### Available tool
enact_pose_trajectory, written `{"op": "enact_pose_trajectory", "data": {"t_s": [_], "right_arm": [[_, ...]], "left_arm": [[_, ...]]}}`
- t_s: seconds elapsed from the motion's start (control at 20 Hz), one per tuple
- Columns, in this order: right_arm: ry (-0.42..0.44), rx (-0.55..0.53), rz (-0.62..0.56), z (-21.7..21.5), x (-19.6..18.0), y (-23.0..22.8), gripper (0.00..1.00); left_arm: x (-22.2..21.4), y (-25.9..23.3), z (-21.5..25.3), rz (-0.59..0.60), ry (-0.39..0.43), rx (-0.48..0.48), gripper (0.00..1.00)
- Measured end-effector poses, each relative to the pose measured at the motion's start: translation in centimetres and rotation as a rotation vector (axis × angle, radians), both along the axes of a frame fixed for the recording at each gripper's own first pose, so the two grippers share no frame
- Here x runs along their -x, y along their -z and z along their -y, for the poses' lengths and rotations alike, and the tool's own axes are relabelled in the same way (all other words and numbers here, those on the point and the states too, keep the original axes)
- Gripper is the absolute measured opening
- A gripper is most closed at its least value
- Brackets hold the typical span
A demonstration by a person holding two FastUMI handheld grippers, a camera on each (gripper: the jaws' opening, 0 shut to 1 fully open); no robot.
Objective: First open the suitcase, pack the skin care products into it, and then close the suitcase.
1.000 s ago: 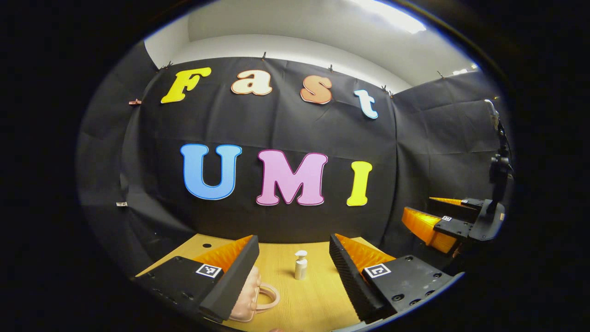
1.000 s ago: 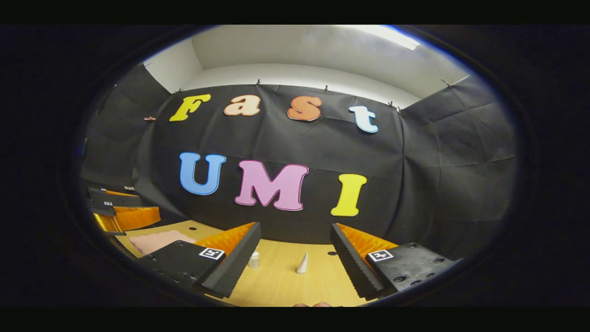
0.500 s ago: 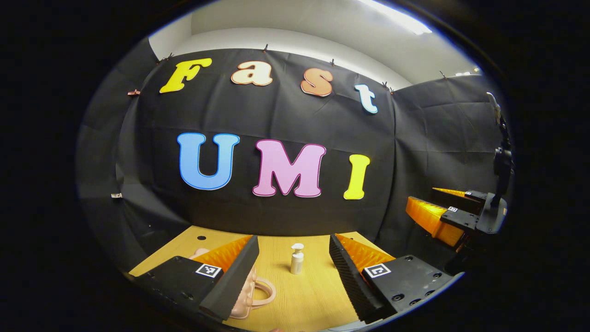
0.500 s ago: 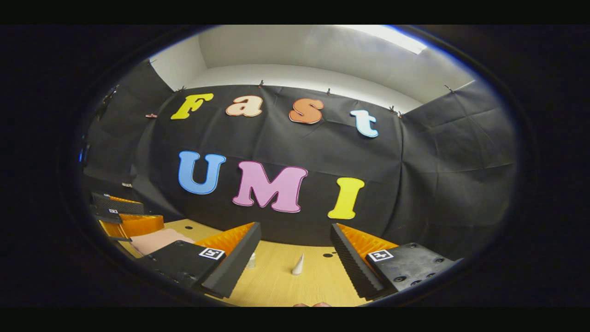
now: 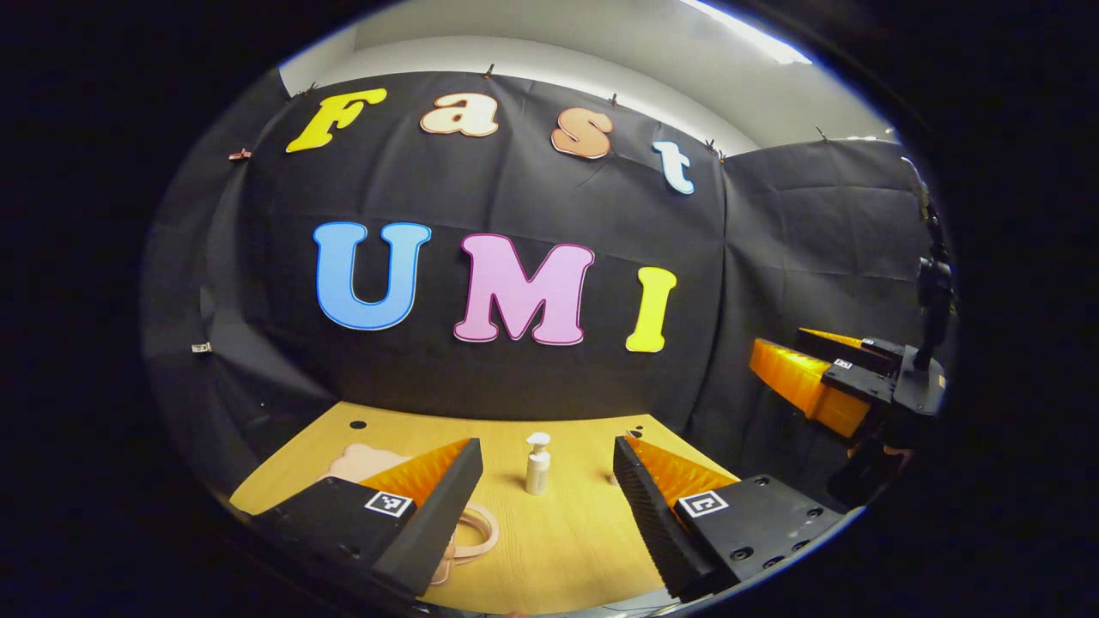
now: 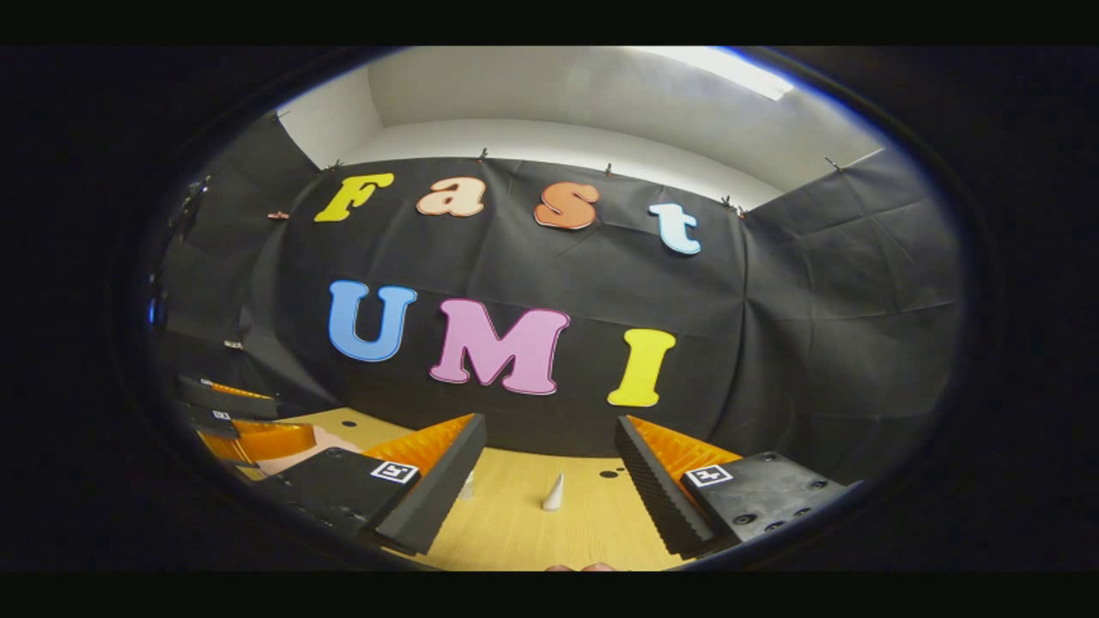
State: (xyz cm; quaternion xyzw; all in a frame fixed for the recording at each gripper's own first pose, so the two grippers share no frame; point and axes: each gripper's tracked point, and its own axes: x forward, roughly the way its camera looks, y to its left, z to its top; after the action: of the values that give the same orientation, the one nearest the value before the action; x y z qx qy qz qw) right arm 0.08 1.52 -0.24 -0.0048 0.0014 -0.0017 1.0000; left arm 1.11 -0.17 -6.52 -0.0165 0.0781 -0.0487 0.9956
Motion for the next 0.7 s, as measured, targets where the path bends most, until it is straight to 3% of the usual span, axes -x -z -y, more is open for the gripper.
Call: {"op": "enact_pose_trajectory", "data": {"t_s": [0.25, 0.45, 0.7], "right_arm": [[-0.026, -0.030, 0.017, 0.3, -2.2, 0.0, 0.96], [-0.055, -0.012, 0.017, 1.6, -4.2, 1.8, 0.96], [-0.123, -0.041, -0.030, 2.6, -8.2, 5.6, 0.94]], "left_arm": [[-2.8, 8.0, -1.5, -0.181, -0.034, -0.016, 0.97], [-5.7, 15.1, -2.0, -0.388, -0.084, 0.053, 0.97], [-9.4, 20.2, -3.1, -0.529, -0.162, -0.046, 0.97]]}}
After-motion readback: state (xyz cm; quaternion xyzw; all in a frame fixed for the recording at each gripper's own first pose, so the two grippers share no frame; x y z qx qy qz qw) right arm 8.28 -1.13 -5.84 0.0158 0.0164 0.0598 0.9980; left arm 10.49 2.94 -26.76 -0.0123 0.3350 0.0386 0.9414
